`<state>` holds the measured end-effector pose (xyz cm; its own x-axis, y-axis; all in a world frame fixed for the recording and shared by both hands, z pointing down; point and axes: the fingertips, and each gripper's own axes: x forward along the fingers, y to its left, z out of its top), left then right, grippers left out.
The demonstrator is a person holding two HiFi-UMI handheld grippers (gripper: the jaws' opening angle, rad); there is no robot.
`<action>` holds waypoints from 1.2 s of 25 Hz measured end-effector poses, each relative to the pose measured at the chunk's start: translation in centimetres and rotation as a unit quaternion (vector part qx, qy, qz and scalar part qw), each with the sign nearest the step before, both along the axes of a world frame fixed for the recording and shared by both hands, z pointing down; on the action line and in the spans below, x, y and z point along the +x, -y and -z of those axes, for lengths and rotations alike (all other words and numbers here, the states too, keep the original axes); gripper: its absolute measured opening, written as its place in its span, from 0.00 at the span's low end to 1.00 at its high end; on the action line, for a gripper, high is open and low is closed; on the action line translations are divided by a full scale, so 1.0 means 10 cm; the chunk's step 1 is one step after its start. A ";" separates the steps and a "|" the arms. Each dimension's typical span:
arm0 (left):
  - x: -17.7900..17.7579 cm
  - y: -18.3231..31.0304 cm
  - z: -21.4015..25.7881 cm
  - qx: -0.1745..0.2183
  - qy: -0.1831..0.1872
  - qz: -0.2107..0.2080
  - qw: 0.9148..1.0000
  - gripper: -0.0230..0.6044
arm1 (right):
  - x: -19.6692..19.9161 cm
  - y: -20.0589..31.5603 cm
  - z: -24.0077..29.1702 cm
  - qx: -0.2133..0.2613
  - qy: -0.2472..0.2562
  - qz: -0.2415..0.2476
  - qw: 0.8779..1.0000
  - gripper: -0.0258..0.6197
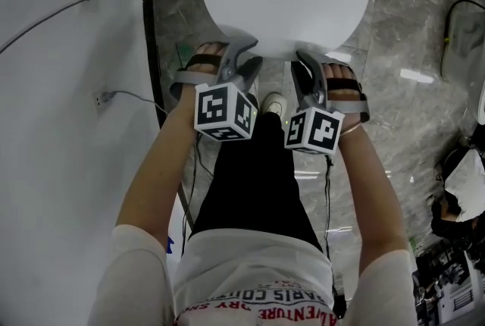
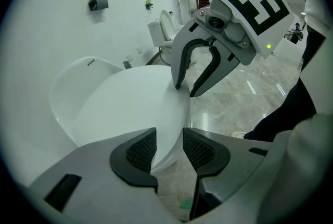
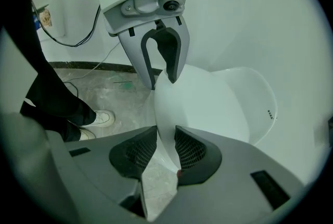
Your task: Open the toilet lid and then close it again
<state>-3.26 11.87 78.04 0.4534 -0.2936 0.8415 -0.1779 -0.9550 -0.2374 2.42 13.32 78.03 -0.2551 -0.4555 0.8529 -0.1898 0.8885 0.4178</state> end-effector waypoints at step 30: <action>-0.09 0.27 0.23 0.029 -0.032 0.079 0.996 0.10 | 0.01 0.14 0.21 -0.066 0.090 -0.063 0.992 0.09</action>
